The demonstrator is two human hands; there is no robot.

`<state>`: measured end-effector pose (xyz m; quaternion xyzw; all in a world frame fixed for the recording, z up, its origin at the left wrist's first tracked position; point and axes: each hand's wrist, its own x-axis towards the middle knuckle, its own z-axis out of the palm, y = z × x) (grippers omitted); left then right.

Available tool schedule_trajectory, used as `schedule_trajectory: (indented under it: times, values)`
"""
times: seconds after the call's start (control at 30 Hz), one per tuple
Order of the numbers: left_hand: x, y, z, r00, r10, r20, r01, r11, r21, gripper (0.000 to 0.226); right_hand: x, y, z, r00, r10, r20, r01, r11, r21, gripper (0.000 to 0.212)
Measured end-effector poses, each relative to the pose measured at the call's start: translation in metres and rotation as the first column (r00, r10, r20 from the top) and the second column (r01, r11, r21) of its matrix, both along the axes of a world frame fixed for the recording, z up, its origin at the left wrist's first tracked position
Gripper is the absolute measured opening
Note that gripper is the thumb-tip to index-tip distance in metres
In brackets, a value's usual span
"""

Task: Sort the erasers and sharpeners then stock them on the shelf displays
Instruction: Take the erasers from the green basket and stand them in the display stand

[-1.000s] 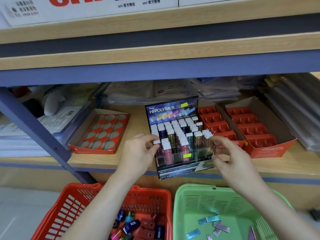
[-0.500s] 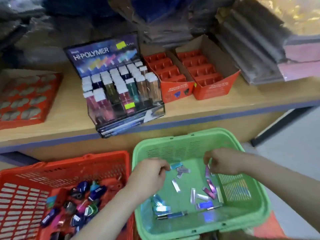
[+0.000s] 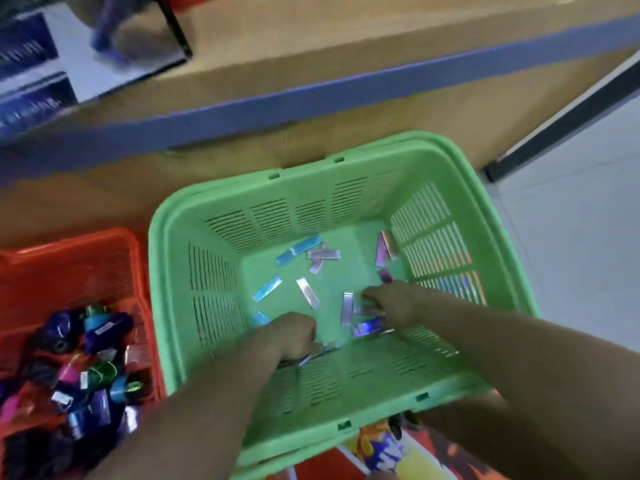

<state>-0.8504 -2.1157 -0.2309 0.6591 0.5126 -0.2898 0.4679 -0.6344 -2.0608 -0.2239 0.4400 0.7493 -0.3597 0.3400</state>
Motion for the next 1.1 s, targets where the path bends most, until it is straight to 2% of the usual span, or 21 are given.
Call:
schedule_trajectory:
  times: [0.13, 0.2, 0.33, 0.4, 0.5, 0.6, 0.7, 0.87, 0.93, 1.0, 1.1]
  values:
    - [0.003, 0.001, -0.007, 0.998, 0.065, -0.002, -0.064, 0.989, -0.134, 0.04, -0.004, -0.003, -0.011, 1.0, -0.009, -0.007, 0.009, 0.997, -0.081, 0.03]
    - [0.002, 0.0, -0.009, 0.999, 0.051, -0.019, -0.054, 0.98, -0.193, 0.04, -0.002, -0.009, -0.017, 0.998, -0.057, -0.02, 0.055, 0.992, -0.115, 0.029]
    - [-0.001, 0.002, -0.009, 0.999, 0.047, -0.007, -0.048, 0.974, -0.221, 0.034, -0.007, -0.017, -0.02, 0.99, -0.098, -0.1, 0.082, 0.985, -0.153, 0.018]
    - [0.0, 0.004, -0.008, 0.999, 0.041, 0.015, -0.036, 0.975, -0.218, 0.031, -0.014, -0.022, -0.017, 0.986, -0.086, -0.14, 0.065, 0.986, -0.15, 0.019]
    - [0.002, 0.004, -0.004, 0.998, 0.044, 0.045, -0.032, 0.967, -0.253, 0.032, -0.028, -0.024, -0.015, 0.986, -0.056, -0.156, 0.025, 0.98, -0.196, 0.034]
    - [0.003, 0.002, -0.003, 0.997, 0.069, 0.02, -0.06, 0.955, -0.289, 0.035, -0.038, -0.026, -0.021, 0.99, -0.044, -0.134, 0.007, 0.963, -0.268, 0.026]
    - [0.006, 0.003, 0.0, 0.995, 0.098, 0.012, -0.091, 0.961, -0.261, 0.033, -0.041, -0.026, -0.025, 0.991, -0.07, -0.117, 0.037, 0.965, -0.261, 0.026]
    - [0.004, 0.007, -0.002, 0.944, 0.327, 0.042, -0.317, 0.936, -0.155, 0.016, -0.037, -0.022, -0.022, 0.993, -0.063, -0.1, 0.037, 0.969, -0.245, 0.016]
    - [0.004, 0.009, 0.0, 0.917, 0.395, 0.048, -0.384, 0.91, -0.154, 0.014, -0.032, -0.022, -0.02, 0.995, -0.066, -0.072, 0.043, 0.957, -0.287, 0.013]
    - [0.005, 0.014, 0.005, 0.863, 0.503, 0.056, -0.486, 0.854, -0.187, 0.018, -0.03, -0.023, -0.018, 0.999, -0.046, -0.026, 0.035, 0.944, -0.328, 0.023]
    - [0.008, 0.025, 0.022, 0.748, 0.657, 0.096, -0.628, 0.747, -0.218, 0.018, -0.034, -0.025, -0.01, 0.998, 0.054, 0.014, -0.048, 0.953, -0.299, 0.029]
